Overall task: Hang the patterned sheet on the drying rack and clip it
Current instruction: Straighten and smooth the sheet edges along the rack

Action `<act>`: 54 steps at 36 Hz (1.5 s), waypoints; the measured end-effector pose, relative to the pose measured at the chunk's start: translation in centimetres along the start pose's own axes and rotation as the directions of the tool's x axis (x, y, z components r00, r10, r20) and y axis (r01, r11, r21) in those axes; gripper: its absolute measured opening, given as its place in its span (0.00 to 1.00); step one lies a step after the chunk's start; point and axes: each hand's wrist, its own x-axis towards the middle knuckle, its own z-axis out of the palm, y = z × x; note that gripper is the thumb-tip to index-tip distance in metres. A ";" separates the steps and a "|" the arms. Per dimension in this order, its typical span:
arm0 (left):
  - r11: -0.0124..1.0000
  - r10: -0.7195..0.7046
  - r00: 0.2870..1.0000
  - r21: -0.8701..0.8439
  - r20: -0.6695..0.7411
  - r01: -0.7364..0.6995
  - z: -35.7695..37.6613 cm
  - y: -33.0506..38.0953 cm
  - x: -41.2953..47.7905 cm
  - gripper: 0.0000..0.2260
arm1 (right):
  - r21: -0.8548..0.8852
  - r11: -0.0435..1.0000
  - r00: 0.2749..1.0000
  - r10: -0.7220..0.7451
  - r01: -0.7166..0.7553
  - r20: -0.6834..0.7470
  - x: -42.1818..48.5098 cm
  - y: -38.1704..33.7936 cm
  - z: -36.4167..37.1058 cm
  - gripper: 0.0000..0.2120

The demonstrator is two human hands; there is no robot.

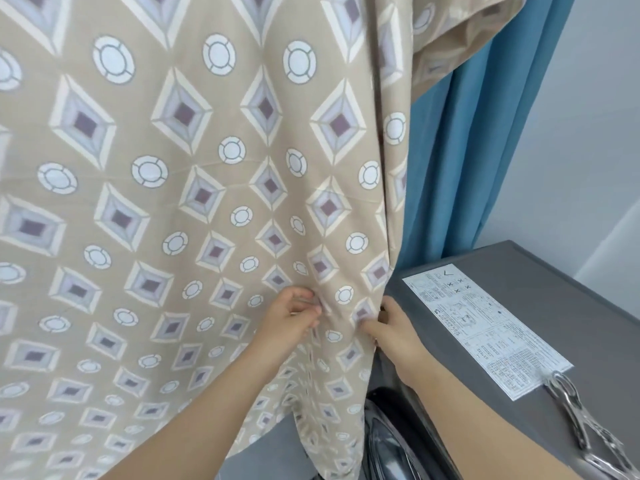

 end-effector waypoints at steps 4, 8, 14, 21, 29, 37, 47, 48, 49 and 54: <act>0.999 0.037 0.999 -0.004 -0.003 -0.037 0.5 0.5 0.2 0.08 | -0.180 0.982 0.987 -0.088 0.063 -0.134 0.1 0.0 -0.3 0.12; 0.997 0.083 0.997 0.003 0.011 -0.083 0.6 1.0 0.0 0.08 | -0.038 0.999 0.946 -0.008 -0.004 -0.325 0.7 -0.1 -0.4 0.10; 0.973 0.230 0.972 0.008 -0.042 -0.230 0.3 2.7 -0.5 0.11 | 0.314 0.934 0.974 -0.112 0.170 -0.194 -0.1 -4.8 1.5 0.09; 0.916 0.396 0.915 -0.036 -0.082 -0.400 0.0 6.2 -0.9 0.13 | 0.042 0.905 0.901 -0.414 0.422 -0.130 -1.1 -8.9 1.9 0.04; 0.886 0.456 0.888 -0.063 -0.059 -0.460 0.0 8.8 -1.3 0.12 | 0.123 0.913 0.860 -0.313 0.389 -0.402 0.1 -10.1 0.1 0.11; 0.830 0.558 0.827 0.026 -0.065 -0.558 -1.0 14.3 -2.1 0.12 | 0.182 0.835 0.844 -0.469 0.519 -0.259 -1.0 -17.4 1.7 0.16; 0.597 0.799 0.586 0.296 -0.136 -0.745 -2.5 22.8 -1.7 0.11 | 0.020 0.800 0.733 -0.540 0.600 -0.413 0.1 -25.0 1.3 0.13; 0.568 0.817 0.562 0.348 -0.131 -0.746 -2.6 23.5 -1.6 0.11 | 0.076 0.805 0.736 -0.495 0.589 -0.461 0.3 -25.4 0.8 0.12; 0.538 0.834 0.536 0.399 -0.128 -0.743 -2.7 24.1 -1.4 0.11 | 0.116 0.802 0.735 -0.466 0.586 -0.493 0.3 -25.9 0.4 0.10; 0.348 0.918 0.390 0.614 -0.071 -0.708 -3.2 26.9 -1.0 0.08 | 0.043 0.768 0.706 -0.563 0.639 -0.429 0.2 -28.7 0.7 0.07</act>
